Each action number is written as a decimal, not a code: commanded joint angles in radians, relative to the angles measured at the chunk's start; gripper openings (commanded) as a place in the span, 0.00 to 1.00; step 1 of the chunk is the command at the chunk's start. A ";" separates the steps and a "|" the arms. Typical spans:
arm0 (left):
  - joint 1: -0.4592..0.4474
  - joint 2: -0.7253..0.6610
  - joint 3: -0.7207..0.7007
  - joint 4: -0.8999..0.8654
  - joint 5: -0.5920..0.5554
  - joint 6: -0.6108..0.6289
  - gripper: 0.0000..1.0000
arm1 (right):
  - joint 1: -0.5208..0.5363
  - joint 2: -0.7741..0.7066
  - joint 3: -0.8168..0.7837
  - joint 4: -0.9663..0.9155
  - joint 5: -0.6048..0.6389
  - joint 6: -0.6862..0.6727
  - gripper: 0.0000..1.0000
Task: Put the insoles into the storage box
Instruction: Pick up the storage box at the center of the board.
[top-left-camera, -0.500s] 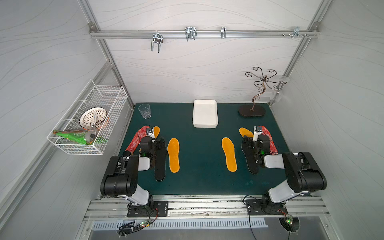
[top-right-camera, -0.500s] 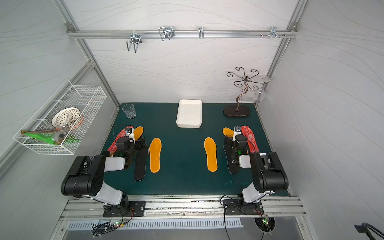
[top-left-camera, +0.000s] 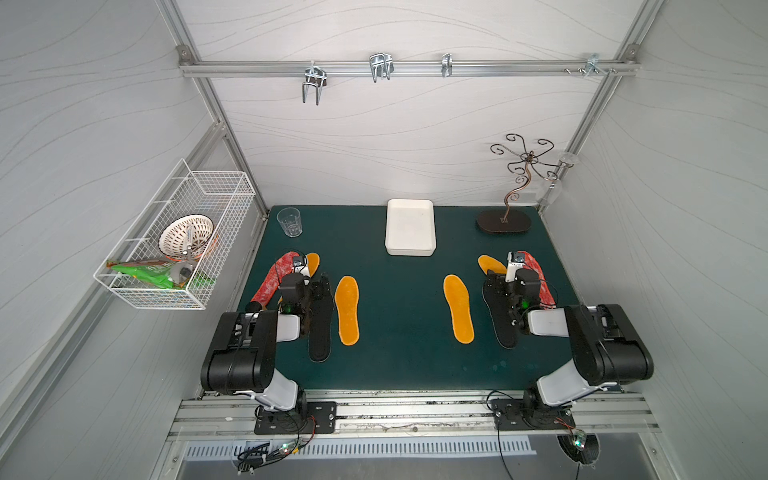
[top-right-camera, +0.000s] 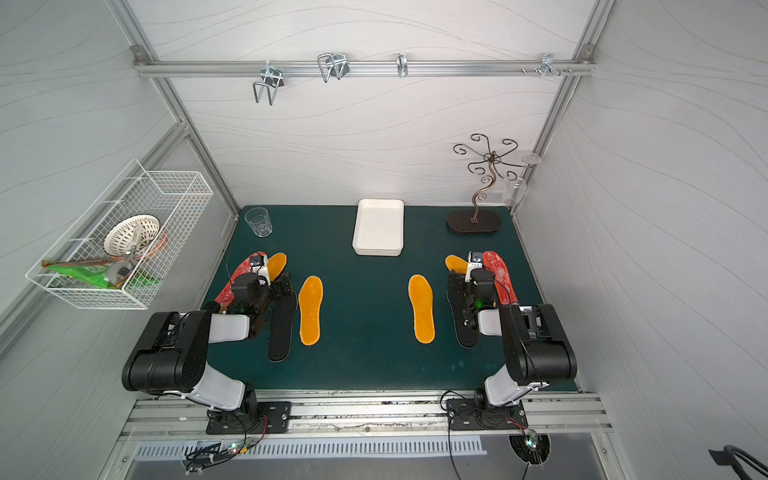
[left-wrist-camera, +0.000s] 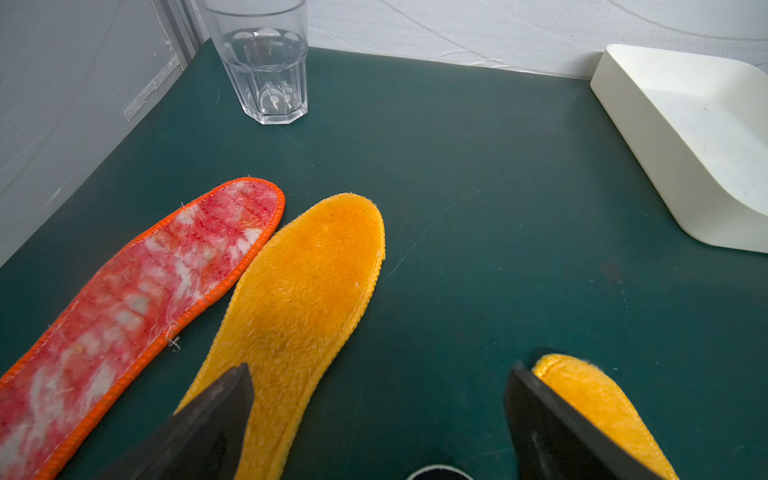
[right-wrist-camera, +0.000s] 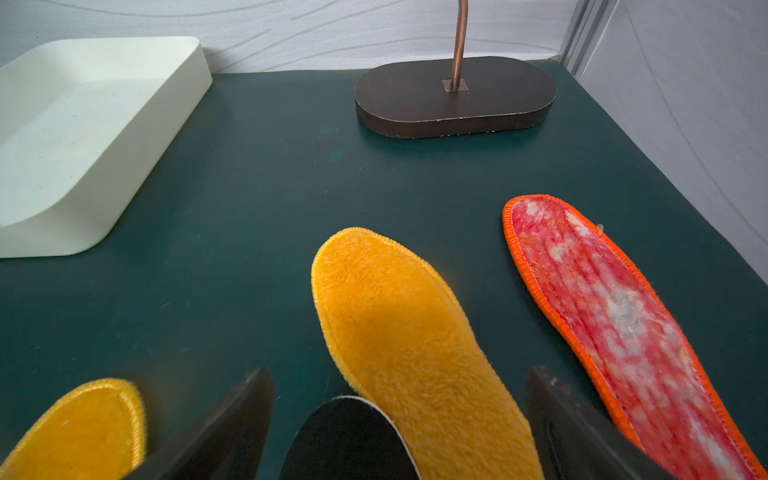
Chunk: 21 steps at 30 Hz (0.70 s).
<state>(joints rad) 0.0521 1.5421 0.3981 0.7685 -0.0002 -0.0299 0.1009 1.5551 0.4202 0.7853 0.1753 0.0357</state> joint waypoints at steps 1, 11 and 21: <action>-0.001 0.010 0.034 0.050 -0.005 -0.003 1.00 | 0.001 0.009 0.014 0.014 -0.001 0.000 0.99; -0.013 -0.216 0.243 -0.483 -0.145 -0.147 0.97 | 0.071 -0.216 0.191 -0.391 0.263 0.117 0.99; -0.275 0.074 0.973 -0.997 -0.035 -0.221 0.91 | 0.312 0.091 0.920 -0.993 -0.035 0.124 0.99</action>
<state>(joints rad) -0.1577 1.5200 1.2629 -0.0154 -0.0494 -0.2512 0.3302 1.5322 1.2243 0.0841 0.1329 0.2245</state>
